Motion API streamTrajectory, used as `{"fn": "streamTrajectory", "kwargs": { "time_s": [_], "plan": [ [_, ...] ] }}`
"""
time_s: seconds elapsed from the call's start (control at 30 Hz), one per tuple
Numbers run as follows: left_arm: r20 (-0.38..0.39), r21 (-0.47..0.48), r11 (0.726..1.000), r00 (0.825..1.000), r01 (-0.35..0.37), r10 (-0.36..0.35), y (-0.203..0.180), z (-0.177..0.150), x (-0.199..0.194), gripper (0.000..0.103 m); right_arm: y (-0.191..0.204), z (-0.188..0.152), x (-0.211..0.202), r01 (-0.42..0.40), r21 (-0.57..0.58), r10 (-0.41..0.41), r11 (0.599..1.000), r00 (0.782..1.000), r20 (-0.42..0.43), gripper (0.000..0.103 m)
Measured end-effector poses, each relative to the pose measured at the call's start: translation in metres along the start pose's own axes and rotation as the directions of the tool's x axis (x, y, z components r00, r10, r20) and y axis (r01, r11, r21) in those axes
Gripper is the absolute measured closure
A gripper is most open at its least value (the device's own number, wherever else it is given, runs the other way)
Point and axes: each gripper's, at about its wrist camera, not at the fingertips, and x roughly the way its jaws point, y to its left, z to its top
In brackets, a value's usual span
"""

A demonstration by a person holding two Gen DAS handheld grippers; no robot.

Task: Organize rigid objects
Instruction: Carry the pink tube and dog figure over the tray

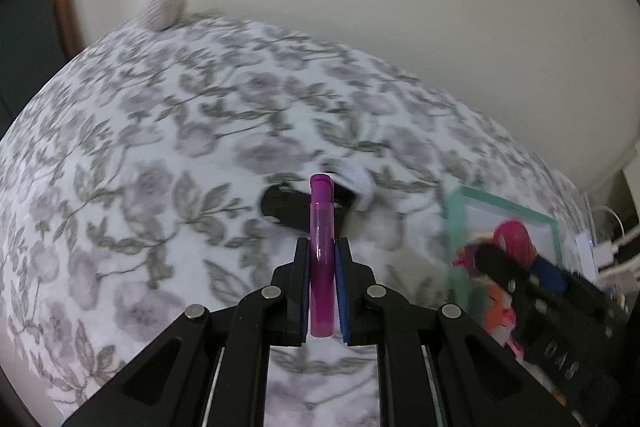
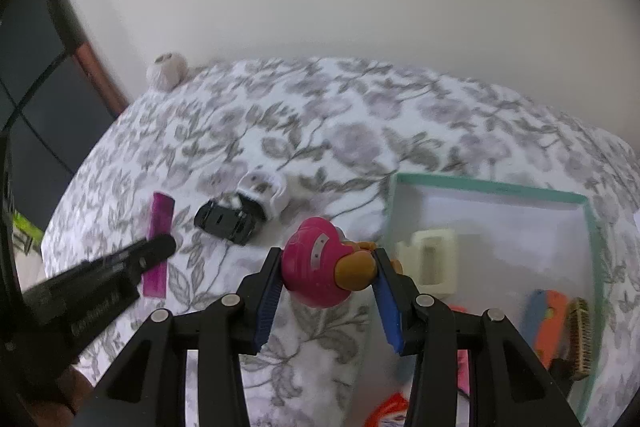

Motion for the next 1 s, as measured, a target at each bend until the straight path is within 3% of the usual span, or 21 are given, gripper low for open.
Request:
{"fn": "streamTrajectory", "kwargs": {
  "time_s": [0.3, 0.6, 1.0],
  "plan": [
    [0.005, 0.133, 0.989, 0.998, 0.058, -0.059, -0.054, -0.01, -0.002, 0.091, -0.061, -0.001, -0.023, 0.088, 0.126, -0.092, 0.988, 0.995, 0.026, 0.056],
    [-0.021, 0.229, 0.967, 0.994, 0.107, -0.105, -0.1, -0.022, 0.006, 0.091, -0.13, -0.017, -0.033, 0.131, 0.292, -0.14, 0.947, 0.99, 0.01, 0.056],
    [-0.111, 0.306, 0.942, 0.988, 0.138, -0.108, -0.142, -0.041, 0.037, 0.091, -0.168, -0.03, -0.045, 0.143, 0.343, -0.159, 0.928, 0.987, 0.02, 0.056]
  ]
}}
